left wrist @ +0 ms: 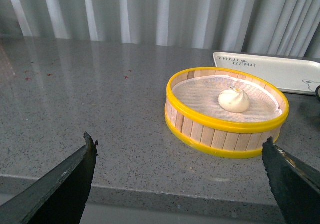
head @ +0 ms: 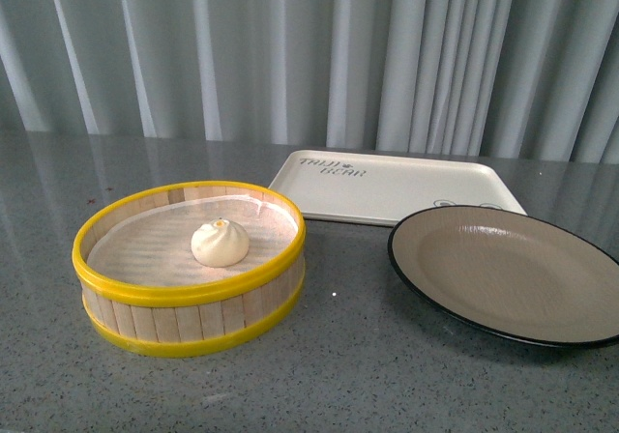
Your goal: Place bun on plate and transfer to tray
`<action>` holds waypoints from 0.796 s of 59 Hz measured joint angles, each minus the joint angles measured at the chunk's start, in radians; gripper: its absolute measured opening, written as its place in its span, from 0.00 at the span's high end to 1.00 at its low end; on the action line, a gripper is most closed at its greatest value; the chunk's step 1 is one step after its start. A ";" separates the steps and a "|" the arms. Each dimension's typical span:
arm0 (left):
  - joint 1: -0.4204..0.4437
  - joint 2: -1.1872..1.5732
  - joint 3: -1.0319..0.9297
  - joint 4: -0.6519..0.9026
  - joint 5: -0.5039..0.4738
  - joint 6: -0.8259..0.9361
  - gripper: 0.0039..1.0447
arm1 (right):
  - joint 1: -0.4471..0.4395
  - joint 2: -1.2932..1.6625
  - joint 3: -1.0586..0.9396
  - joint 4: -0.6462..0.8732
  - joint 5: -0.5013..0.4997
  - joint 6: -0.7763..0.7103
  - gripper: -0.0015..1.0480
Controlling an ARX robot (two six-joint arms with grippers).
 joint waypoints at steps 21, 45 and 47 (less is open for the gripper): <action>0.013 0.220 0.014 0.089 -0.002 -0.242 0.06 | 0.000 0.000 0.000 0.000 0.000 0.000 0.08; -0.101 1.238 0.437 0.744 0.121 -0.064 0.06 | 0.000 0.000 0.000 0.000 0.000 0.000 0.08; -0.108 1.277 0.468 0.741 0.116 -0.045 0.06 | 0.000 0.000 0.000 0.000 0.000 0.000 0.08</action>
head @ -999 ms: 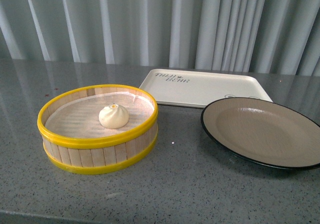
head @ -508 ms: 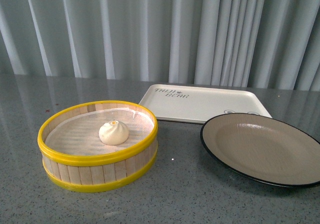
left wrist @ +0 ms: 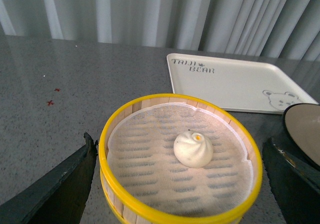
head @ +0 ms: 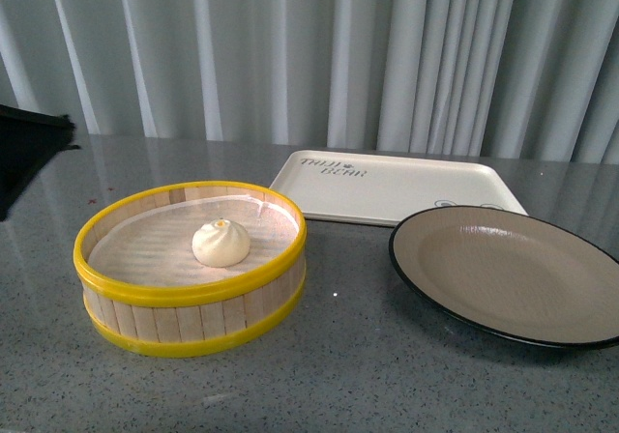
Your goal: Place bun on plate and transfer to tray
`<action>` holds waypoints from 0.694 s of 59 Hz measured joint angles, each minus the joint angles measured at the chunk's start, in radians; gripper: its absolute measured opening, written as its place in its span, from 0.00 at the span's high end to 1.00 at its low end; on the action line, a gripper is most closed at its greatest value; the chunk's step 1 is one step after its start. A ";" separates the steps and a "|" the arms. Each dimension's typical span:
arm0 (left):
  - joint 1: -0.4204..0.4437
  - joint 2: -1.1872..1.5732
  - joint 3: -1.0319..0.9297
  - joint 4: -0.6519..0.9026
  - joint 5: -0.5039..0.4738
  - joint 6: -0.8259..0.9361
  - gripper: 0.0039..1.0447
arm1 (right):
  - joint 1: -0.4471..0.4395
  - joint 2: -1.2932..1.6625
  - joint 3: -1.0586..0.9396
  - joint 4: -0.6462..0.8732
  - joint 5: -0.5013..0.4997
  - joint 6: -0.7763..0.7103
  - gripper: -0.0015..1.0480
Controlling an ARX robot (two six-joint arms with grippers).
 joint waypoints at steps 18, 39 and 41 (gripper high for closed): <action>-0.103 0.219 0.280 -0.186 -0.018 0.221 0.06 | 0.000 0.000 0.000 0.000 0.000 0.000 0.08; -0.252 0.377 0.498 -0.452 -0.132 0.229 0.06 | 0.000 0.000 0.000 0.000 0.000 0.000 0.08; -0.259 0.399 0.523 -0.474 -0.154 0.222 0.06 | 0.000 0.000 0.000 0.000 0.000 0.000 0.08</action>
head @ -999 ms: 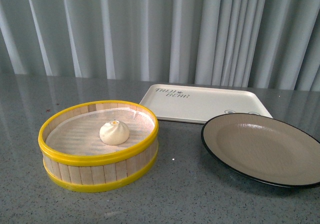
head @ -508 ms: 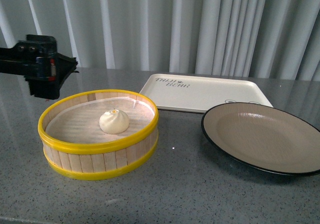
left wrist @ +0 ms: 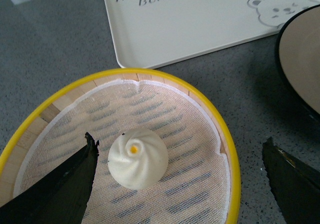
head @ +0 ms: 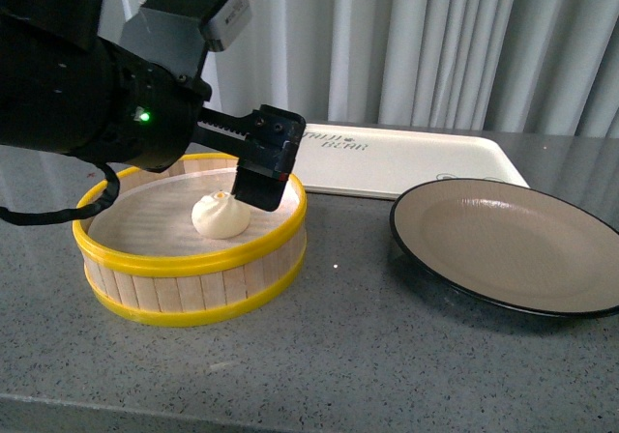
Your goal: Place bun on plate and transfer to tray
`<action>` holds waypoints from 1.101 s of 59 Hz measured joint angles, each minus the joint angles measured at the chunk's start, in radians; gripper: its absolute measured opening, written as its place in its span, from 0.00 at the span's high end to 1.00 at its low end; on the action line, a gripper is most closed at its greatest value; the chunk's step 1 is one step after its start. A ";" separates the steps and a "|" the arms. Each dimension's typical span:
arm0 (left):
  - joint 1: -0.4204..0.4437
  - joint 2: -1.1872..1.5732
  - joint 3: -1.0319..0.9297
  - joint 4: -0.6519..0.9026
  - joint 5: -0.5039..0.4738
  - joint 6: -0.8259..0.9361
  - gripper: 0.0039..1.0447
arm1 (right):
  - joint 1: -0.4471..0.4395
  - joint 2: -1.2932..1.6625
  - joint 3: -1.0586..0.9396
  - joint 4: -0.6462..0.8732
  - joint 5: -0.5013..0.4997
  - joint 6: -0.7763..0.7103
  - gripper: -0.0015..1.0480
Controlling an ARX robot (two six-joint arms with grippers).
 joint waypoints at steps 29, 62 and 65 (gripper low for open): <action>0.000 0.142 0.121 -0.031 -0.111 -0.069 0.06 | 0.000 0.000 0.000 0.000 0.000 0.000 0.08; 0.016 0.186 0.165 -0.159 -0.121 -0.198 0.06 | 0.000 0.000 0.000 0.000 0.000 0.000 0.08; 0.016 0.190 0.166 -0.159 -0.120 -0.203 0.06 | 0.000 0.000 0.000 0.000 0.000 0.000 0.08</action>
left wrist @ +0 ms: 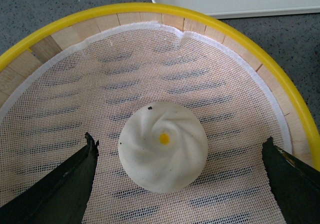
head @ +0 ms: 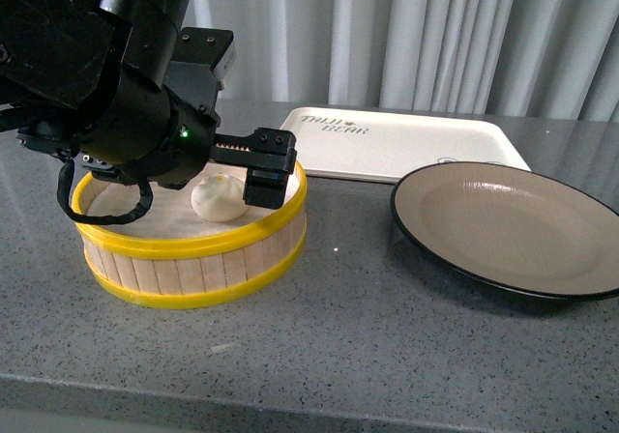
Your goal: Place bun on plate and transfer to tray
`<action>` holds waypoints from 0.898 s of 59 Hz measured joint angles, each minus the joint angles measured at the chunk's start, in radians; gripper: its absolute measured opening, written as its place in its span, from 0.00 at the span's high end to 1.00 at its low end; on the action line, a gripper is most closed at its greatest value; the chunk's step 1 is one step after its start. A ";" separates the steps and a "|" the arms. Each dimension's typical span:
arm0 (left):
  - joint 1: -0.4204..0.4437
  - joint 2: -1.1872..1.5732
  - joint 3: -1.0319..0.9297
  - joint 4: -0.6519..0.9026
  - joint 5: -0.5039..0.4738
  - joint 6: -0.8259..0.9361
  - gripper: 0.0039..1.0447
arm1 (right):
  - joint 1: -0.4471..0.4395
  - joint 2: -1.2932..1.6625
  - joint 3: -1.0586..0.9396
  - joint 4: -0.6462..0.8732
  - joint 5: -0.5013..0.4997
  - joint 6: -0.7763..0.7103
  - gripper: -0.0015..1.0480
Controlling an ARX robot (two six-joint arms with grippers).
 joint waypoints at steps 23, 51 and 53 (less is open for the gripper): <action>0.000 0.019 0.016 0.009 -0.008 -0.022 0.06 | 0.000 0.000 0.000 0.000 0.000 0.000 0.08; 0.003 0.072 0.050 0.036 -0.034 -0.025 0.06 | 0.000 0.000 0.000 0.000 0.000 0.000 0.08; 0.004 0.077 0.052 0.036 -0.036 -0.025 0.06 | 0.000 0.000 0.000 0.000 0.000 0.000 0.08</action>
